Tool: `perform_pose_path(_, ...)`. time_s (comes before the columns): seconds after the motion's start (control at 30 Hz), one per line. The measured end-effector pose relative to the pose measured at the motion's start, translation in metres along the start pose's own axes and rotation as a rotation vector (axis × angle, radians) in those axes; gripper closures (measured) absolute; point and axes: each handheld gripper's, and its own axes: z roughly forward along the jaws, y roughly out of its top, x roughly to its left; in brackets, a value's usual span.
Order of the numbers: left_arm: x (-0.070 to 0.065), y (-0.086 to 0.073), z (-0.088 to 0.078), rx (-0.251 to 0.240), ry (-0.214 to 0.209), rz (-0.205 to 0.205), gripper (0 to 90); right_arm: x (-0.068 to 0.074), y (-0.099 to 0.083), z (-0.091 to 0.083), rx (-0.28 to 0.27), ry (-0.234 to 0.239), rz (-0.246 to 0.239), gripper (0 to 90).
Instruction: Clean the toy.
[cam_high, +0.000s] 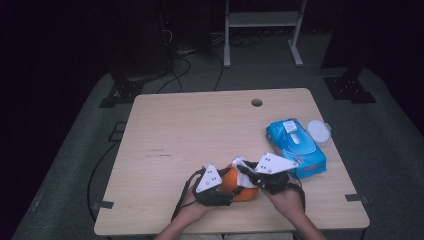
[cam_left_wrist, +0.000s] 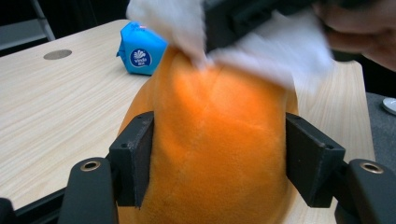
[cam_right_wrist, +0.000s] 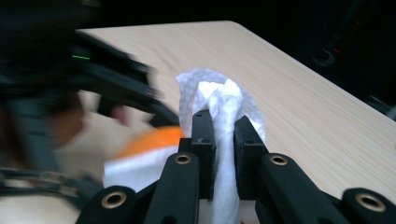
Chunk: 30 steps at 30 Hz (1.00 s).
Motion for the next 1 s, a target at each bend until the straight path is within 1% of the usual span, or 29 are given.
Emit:
perform_pose_path(0.03,0.0,0.0,0.0,0.001,-0.001,0.002,32.5,-0.008,-0.004,-0.003,0.0,-0.014,0.03,81.2)
perform_pose_path(0.07,0.0,0.0,0.001,0.0,-0.002,0.003,32.4,-0.013,-0.008,-0.005,0.0,-0.02,0.048,81.2)
perform_pose_path(0.1,0.0,0.0,0.0,0.0,-0.003,0.003,32.2,-0.015,-0.01,-0.007,0.006,-0.032,0.054,81.2)
perform_pose_path(0.13,0.0,-0.001,0.0,0.001,-0.005,0.002,32.1,-0.016,-0.011,-0.009,0.013,-0.043,0.05,81.1)
perform_pose_path(0.2,-0.003,0.0,0.001,0.007,-0.007,0.022,31.5,-0.015,-0.011,-0.011,0.007,-0.031,0.071,81.2)
perform_pose_path(0.23,-0.004,0.001,0.002,0.013,-0.005,0.04,31.0,-0.012,-0.008,-0.012,0.002,-0.024,0.063,81.1)
perform_pose_path(0.3,-0.009,0.001,0.003,0.015,-0.002,0.063,30.8,-0.001,-0.003,-0.011,-0.015,0.017,0.032,81.0)
perform_pose_path(0.33,-0.009,0.001,0.002,0.02,0.001,0.068,30.8,0.008,0.001,-0.007,-0.014,0.043,0.004,80.9)
perform_pose_path(0.37,-0.008,0.001,0.002,0.02,0.004,0.063,31.0,0.013,0.002,-0.005,-0.004,0.043,-0.024,81.0)
perform_pose_path(0.4,-0.007,0.001,0.001,0.019,0.006,0.058,31.5,0.016,0.004,-0.002,0.009,0.022,-0.057,81.0)
perform_pose_path(0.43,-0.005,0.001,0.0,0.014,0.009,0.045,32.0,0.014,0.004,-0.002,0.007,0.021,-0.053,81.0)
perform_pose_path(0.47,-0.003,0.0,-0.001,0.013,0.01,0.034,32.5,0.006,0.002,-0.002,-0.001,0.018,-0.005,81.0)
perform_pose_path(0.53,0.002,-0.001,-0.002,0.007,0.008,0.008,33.4,-0.011,-0.005,-0.004,-0.004,-0.013,0.053,81.0)
perform_pose_path(0.6,0.008,-0.003,-0.004,-0.005,0.008,-0.032,34.0,-0.025,-0.015,-0.007,0.015,-0.047,0.104,81.0)
perform_pose_path(0.63,0.011,-0.004,-0.005,-0.009,0.006,-0.052,34.2,-0.03,-0.02,-0.009,0.03,-0.052,0.119,81.0)
perform_pose_path(0.67,0.014,-0.004,-0.005,-0.008,0.005,-0.06,34.3,-0.032,-0.024,-0.01,0.033,-0.046,0.132,81.0)
perform_pose_path(0.7,0.015,-0.005,-0.005,-0.009,0.007,-0.066,34.4,-0.031,-0.026,-0.011,0.023,-0.029,0.144,81.0)
perform_pose_path(0.73,0.016,-0.005,-0.006,-0.007,0.013,-0.068,34.4,-0.027,-0.024,-0.011,0.017,-0.024,0.136,81.0)
perform_pose_path(0.77,0.016,-0.005,-0.006,-0.009,0.016,-0.076,34.4,-0.022,-0.02,-0.011,0.012,-0.025,0.114,81.0)
perform_pose_path(0.8,0.017,-0.006,-0.006,-0.009,0.02,-0.088,34.4,-0.019,-0.017,-0.012,-0.001,-0.018,0.106,81.0)
perform_pose_path(0.83,0.019,-0.006,-0.007,-0.012,0.021,-0.107,34.4,-0.015,-0.013,-0.013,-0.02,0.003,0.104,81.0)
perform_pose_path(0.87,0.02,-0.007,-0.007,-0.013,0.023,-0.115,34.5,-0.009,-0.008,-0.014,-0.043,0.042,0.1,81.0)
perform_pose_path(0.9,0.021,-0.007,-0.007,-0.014,0.021,-0.124,34.5,-0.004,-0.005,-0.014,-0.049,0.068,0.082,81.0)
perform_pose_path(0.93,0.021,-0.007,-0.006,-0.017,0.02,-0.126,34.4,0.002,-0.003,-0.012,-0.048,0.075,0.056,80.9)
perform_pose_path(0.97,0.021,-0.007,-0.007,-0.016,0.021,-0.128,34.5,0.005,-0.002,-0.011,-0.034,0.057,0.021,80.9)
perform_pose_path(1.0,0.021,-0.007,-0.007,-0.015,0.021,-0.125,34.7,0.004,-0.003,-0.01,-0.029,0.051,0.011,80.9)
